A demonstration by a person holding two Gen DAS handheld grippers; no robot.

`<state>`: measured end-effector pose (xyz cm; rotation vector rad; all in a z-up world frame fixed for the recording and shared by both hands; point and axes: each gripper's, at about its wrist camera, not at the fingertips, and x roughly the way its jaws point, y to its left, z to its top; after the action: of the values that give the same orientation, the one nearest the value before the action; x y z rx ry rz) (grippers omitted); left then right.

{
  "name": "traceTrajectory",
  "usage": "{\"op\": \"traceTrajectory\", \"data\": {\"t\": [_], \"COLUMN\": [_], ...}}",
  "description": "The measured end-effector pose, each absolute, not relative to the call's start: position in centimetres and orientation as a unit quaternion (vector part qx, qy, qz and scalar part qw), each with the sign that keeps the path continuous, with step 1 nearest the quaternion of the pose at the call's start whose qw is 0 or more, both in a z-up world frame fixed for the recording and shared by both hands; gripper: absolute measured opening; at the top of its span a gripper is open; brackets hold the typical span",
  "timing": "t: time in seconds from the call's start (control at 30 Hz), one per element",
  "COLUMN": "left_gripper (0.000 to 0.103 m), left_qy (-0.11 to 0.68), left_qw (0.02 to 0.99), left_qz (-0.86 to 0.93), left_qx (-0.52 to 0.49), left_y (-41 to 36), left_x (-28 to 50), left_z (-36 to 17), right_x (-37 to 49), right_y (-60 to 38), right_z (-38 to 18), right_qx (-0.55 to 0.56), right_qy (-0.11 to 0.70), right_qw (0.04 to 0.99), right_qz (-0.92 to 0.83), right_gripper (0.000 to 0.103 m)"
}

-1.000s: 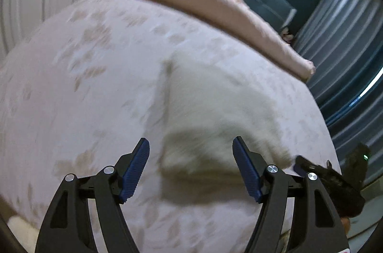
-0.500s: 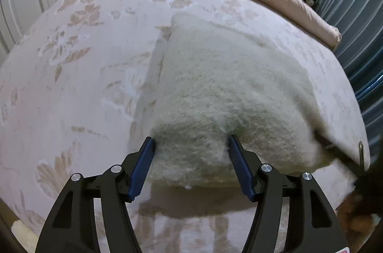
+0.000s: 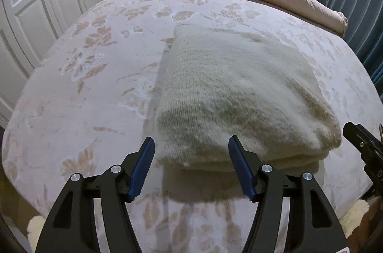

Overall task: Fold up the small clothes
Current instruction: 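Press the folded sweater flat with both grippers and release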

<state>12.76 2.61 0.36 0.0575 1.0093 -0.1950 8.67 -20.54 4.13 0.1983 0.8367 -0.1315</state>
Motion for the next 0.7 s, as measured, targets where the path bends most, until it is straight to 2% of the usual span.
{"op": "traceTrajectory", "data": {"t": [0.23,0.33,0.4,0.47,0.6,0.63,0.7], "left_gripper": [0.062,0.066,0.071,0.071,0.07,0.07,0.075], "left_qy": [0.47,0.467,0.481,0.497,0.486,0.483,0.48], "left_qw": [0.879,0.882,0.875,0.866,0.872,0.874,0.876], "left_qz": [-0.08,-0.058,-0.042,-0.047,-0.043,-0.044,-0.045], "left_qx": [0.015,0.027,0.038,0.03,0.034,0.033,0.034], "left_y": [3.0,3.4,3.8,4.2,4.0,3.9,3.6], "left_x": [12.4,13.3,14.4,14.8,13.4,13.1,12.0], "left_z": [1.7,1.1,-1.0,-2.4,-1.5,-1.3,-1.0], "right_x": [10.0,12.1,13.3,13.0,10.5,9.6,7.5], "right_y": [-20.6,-21.3,-22.4,-22.7,-21.4,-21.1,-20.7], "right_z": [4.1,1.2,-1.6,-1.2,2.0,2.5,2.8], "right_qx": [0.09,0.068,0.084,0.1,0.095,0.097,0.105], "right_qy": [0.401,0.434,0.467,0.464,0.436,0.43,0.42], "right_qw": [0.91,0.895,0.878,0.878,0.893,0.896,0.899], "right_qz": [-0.05,-0.076,-0.069,-0.065,-0.057,-0.058,-0.062], "right_gripper": [0.042,0.042,0.046,0.047,0.048,0.05,0.061]}}
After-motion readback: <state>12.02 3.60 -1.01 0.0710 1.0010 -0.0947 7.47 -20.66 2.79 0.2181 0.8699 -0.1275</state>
